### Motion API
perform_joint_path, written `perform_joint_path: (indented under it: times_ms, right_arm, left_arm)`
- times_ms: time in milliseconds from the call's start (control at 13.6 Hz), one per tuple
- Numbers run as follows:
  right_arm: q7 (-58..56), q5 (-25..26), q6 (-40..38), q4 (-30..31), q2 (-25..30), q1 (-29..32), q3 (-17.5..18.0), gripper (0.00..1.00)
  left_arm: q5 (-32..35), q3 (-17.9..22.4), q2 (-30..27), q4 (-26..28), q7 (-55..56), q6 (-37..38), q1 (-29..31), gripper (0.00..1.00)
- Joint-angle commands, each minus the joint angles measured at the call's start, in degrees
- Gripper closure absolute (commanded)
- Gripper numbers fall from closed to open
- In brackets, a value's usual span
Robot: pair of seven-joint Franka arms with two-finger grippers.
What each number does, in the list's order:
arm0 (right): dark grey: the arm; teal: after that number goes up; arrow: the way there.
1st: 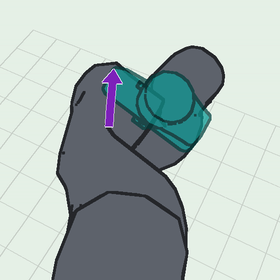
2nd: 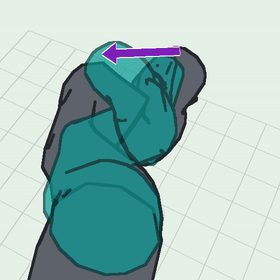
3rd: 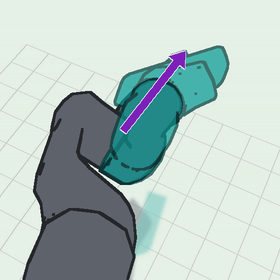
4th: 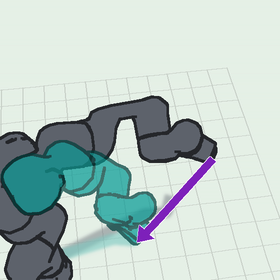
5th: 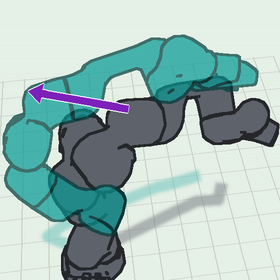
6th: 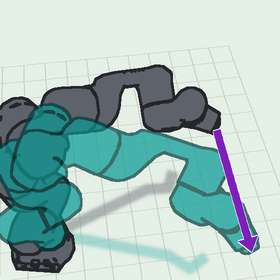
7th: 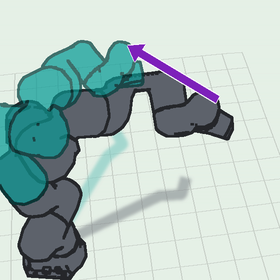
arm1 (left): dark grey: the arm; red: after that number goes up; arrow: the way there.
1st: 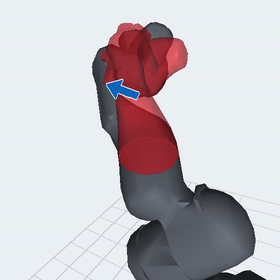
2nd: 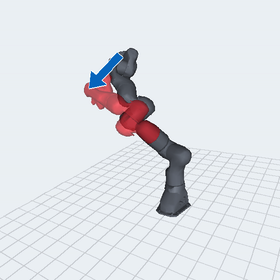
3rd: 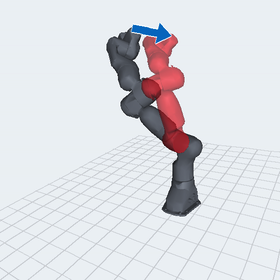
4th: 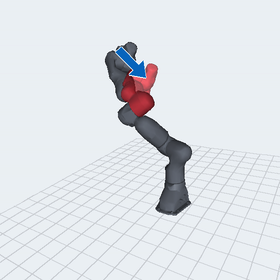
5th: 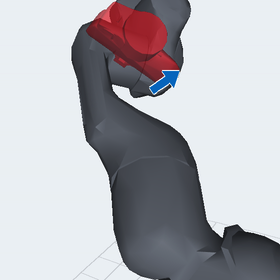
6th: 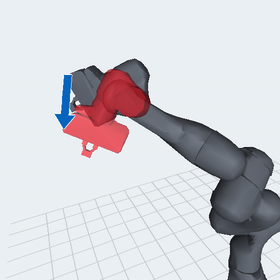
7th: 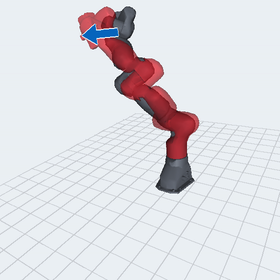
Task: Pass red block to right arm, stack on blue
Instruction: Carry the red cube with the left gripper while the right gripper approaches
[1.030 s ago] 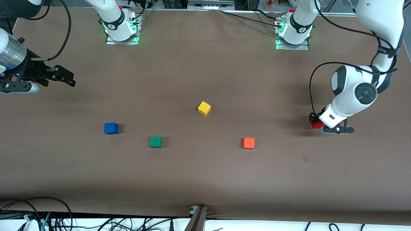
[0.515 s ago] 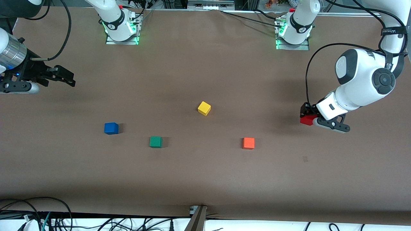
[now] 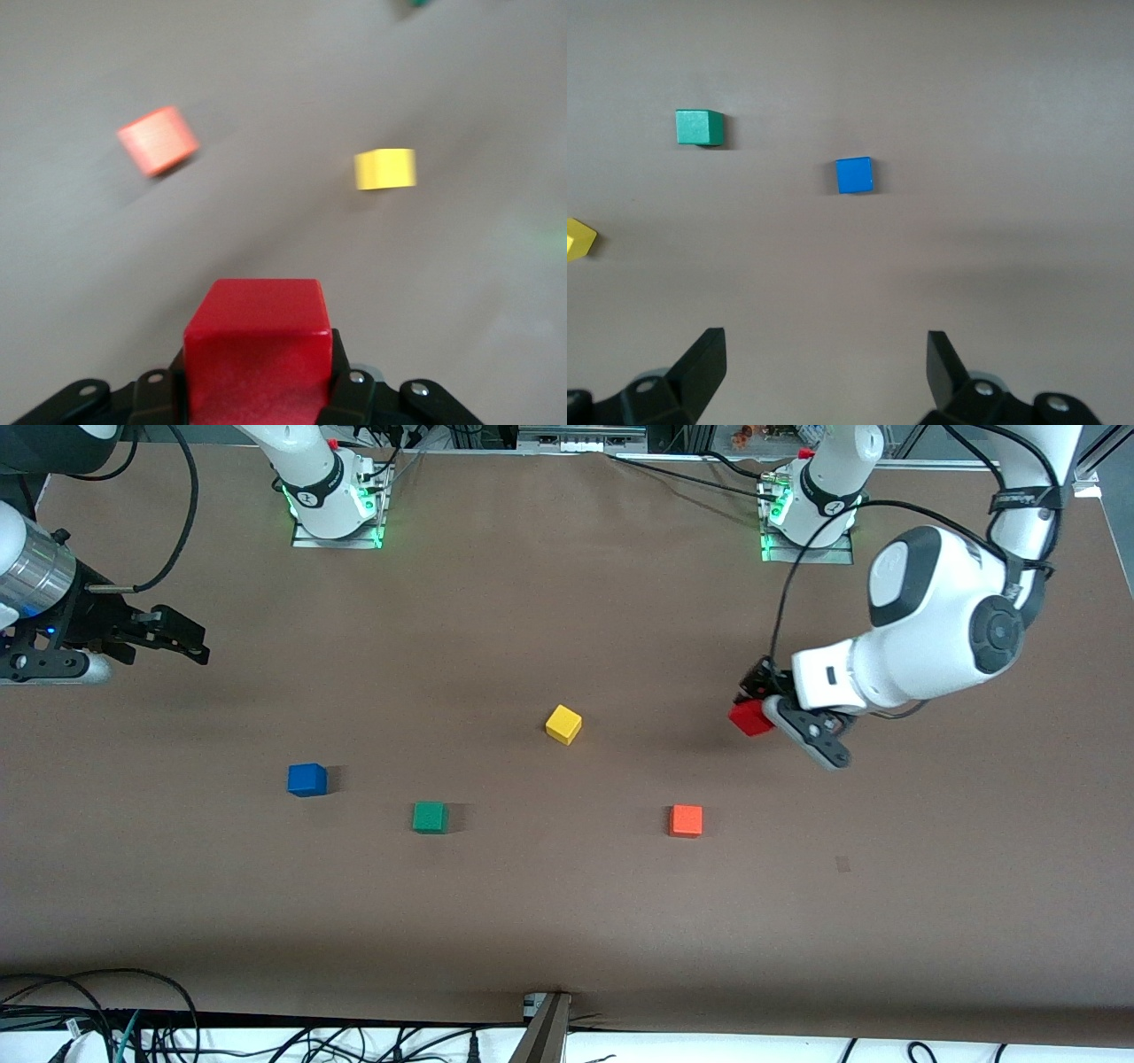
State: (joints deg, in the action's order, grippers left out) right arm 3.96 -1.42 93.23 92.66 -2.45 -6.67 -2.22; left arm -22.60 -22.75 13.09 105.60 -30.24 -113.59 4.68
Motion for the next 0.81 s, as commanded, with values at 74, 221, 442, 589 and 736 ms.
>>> perform_joint_path:
  times_ms: [74, 221, 442, 589, 736]
  right_arm:
    - [-0.6, -0.2, -0.8, -0.8, -1.5, -0.8, -0.2, 0.00]
    - [-0.9, -0.2, -2.2, -0.7, -3.5, -2.9, 0.0, 0.00]
    - [-2.9, -0.6, -4.9, -0.8, -4.4, -5.0, 0.1, 0.00]
    - [-5.2, -8.4, -4.7, -0.7, -5.4, -5.9, 0.0, 0.00]
    - [-4.4, -21.1, -4.1, -0.8, -7.5, -5.4, -0.3, 0.00]
  left_arm:
    - [-12.6, -1.7, 2.1, -0.7, -18.2, 1.2, -0.6, 1.00]
    - [-20.6, -2.2, 4.0, -1.2, -28.0, 0.9, -0.8, 1.00]
    - [-30.8, -4.0, 6.0, -2.9, -41.0, 1.2, -0.9, 1.00]
    - [-36.4, -5.5, 9.6, -5.5, -49.8, 0.7, -1.4, 1.00]
    - [-40.1, -5.6, 13.9, -8.1, -56.7, 0.2, -2.8, 1.00]
